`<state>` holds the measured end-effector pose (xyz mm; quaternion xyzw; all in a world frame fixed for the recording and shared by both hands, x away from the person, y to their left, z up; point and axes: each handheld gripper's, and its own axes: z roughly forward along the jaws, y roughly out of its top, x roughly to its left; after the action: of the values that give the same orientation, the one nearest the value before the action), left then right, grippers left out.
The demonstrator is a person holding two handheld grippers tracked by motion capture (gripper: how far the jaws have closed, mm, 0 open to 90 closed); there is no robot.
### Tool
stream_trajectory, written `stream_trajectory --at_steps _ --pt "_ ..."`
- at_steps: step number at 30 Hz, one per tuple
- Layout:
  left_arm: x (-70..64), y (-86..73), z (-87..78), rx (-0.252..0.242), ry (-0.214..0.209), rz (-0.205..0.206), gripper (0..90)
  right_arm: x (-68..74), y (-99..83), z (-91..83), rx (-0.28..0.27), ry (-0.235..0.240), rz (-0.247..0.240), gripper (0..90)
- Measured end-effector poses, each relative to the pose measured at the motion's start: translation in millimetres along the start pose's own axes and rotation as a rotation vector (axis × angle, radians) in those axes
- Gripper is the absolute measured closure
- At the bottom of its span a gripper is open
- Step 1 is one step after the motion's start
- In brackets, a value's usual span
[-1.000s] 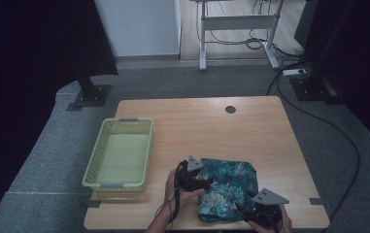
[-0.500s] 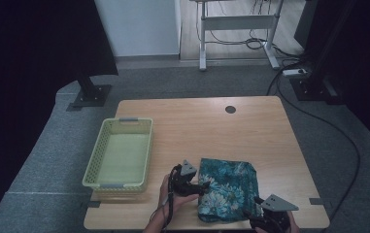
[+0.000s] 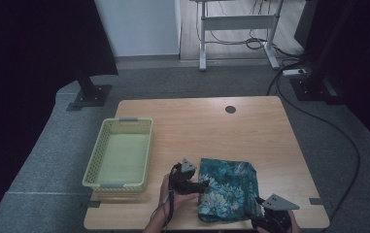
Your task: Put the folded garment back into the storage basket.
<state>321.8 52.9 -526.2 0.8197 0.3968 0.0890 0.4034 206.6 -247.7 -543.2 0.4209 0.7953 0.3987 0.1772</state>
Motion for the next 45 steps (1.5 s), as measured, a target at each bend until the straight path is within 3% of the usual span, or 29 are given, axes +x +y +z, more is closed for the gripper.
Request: stream_trajectory --at_steps 10,17,27,39,45 --pt "3.3 3.7 11.5 0.004 0.025 -0.03 29.5 -3.3 -0.4 -1.3 -0.005 0.006 0.004 34.4" --pt "8.0 9.3 17.1 -0.029 0.009 -0.076 30.5 -3.2 -0.3 -5.3 -0.013 0.014 0.002 34.4" --pt "20.0 13.8 24.8 -0.025 0.014 -0.096 30.3 -5.5 0.7 -7.1 -0.021 0.011 0.014 34.4" --pt "27.6 19.3 24.5 -0.038 0.036 -0.093 30.6 -6.4 0.8 -8.6 -0.025 0.007 0.019 34.4" --pt "24.9 26.6 36.8 -0.023 0.037 -0.079 30.4 -6.7 0.7 -7.7 -0.023 0.008 0.019 34.4"
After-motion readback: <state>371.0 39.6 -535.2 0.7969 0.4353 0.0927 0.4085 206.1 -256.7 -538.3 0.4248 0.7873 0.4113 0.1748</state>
